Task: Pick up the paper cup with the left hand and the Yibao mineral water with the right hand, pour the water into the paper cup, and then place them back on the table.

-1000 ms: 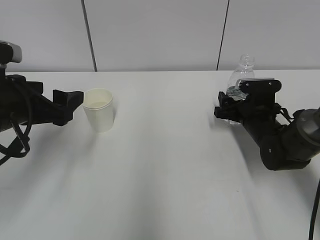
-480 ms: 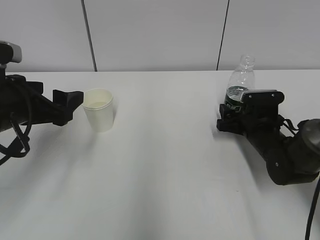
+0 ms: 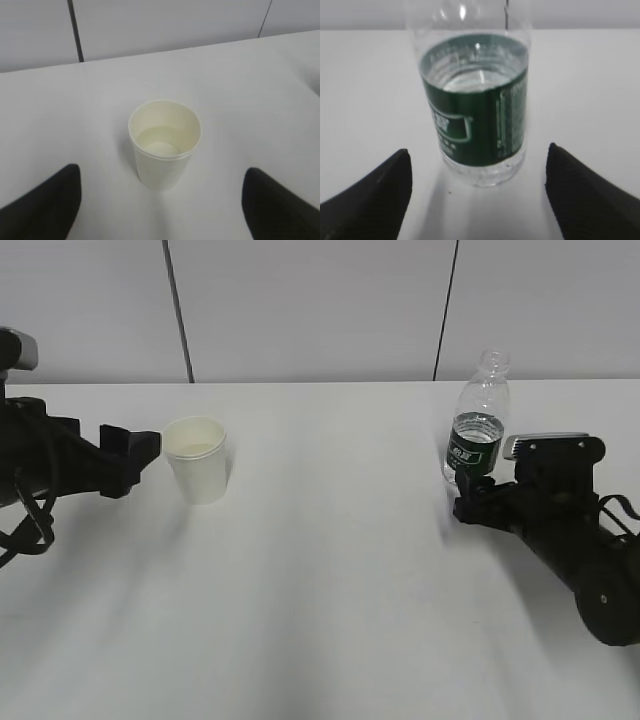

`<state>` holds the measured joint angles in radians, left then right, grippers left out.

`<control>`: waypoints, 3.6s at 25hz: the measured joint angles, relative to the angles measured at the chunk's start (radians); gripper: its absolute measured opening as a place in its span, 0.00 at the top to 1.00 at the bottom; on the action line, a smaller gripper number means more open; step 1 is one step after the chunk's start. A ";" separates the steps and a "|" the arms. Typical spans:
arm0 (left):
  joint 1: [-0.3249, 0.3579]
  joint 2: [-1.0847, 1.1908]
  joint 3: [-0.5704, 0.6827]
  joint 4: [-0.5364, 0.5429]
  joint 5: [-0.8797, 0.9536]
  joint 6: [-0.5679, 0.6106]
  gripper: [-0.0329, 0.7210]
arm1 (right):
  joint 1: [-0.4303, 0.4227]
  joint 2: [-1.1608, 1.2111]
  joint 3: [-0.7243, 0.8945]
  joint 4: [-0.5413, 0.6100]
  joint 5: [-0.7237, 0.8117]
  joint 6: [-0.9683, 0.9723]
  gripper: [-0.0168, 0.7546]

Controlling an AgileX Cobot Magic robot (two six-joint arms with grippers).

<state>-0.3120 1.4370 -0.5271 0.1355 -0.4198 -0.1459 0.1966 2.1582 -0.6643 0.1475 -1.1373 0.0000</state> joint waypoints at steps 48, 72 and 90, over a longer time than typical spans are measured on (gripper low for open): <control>-0.138 -1.023 -0.022 -0.247 1.551 0.104 0.25 | 0.000 -1.868 0.084 -0.122 2.389 -0.067 0.22; -0.139 -1.088 0.009 -0.245 1.503 0.108 0.27 | 0.000 -1.889 0.168 -0.153 2.279 0.030 0.22; -0.093 -1.147 0.009 -0.245 1.503 0.108 0.31 | 0.000 -1.889 0.169 -0.153 2.279 0.034 0.22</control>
<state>-0.4049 0.2900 -0.5185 -0.1090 1.0828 -0.0379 0.1966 0.2687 -0.4951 -0.0053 1.1414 0.0338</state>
